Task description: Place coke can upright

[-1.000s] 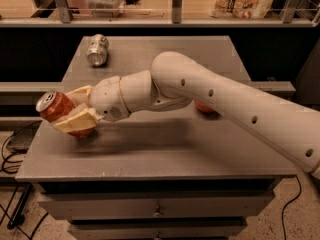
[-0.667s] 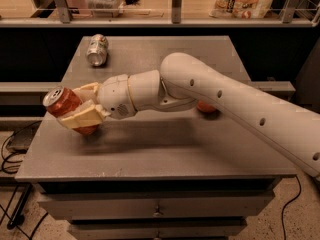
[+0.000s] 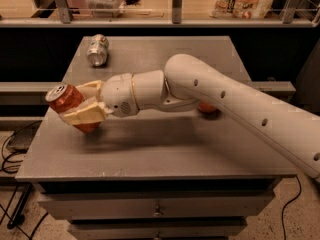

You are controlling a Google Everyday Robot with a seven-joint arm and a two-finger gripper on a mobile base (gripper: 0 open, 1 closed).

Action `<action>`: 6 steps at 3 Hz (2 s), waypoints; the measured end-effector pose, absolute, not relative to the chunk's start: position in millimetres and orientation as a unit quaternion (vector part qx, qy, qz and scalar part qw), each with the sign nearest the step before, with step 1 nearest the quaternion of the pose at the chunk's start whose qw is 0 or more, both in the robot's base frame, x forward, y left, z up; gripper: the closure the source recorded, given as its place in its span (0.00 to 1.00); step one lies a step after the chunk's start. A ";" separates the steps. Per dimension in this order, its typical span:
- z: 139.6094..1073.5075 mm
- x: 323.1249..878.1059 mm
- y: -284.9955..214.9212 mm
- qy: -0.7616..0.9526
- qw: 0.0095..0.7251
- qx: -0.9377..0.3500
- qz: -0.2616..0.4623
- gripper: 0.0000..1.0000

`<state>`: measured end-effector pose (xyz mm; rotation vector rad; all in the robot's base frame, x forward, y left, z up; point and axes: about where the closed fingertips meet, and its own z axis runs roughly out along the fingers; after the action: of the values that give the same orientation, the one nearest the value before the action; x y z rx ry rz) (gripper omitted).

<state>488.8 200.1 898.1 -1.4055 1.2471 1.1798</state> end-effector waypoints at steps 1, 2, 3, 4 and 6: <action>894.7 487.8 202.0 0.507 0.440 -0.566 0.479 1.00; 888.1 485.4 206.2 0.514 0.429 -0.569 0.478 1.00; 876.5 483.4 209.4 0.526 0.415 -0.571 0.475 1.00; 877.9 483.4 209.5 0.526 0.414 -0.571 0.475 1.00; 879.0 483.4 209.3 0.527 0.414 -0.571 0.475 0.61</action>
Offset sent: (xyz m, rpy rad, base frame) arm -0.0033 0.0075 -0.0196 -0.0581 0.0454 0.0025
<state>483.4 209.3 879.0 -1.4340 1.3238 1.1938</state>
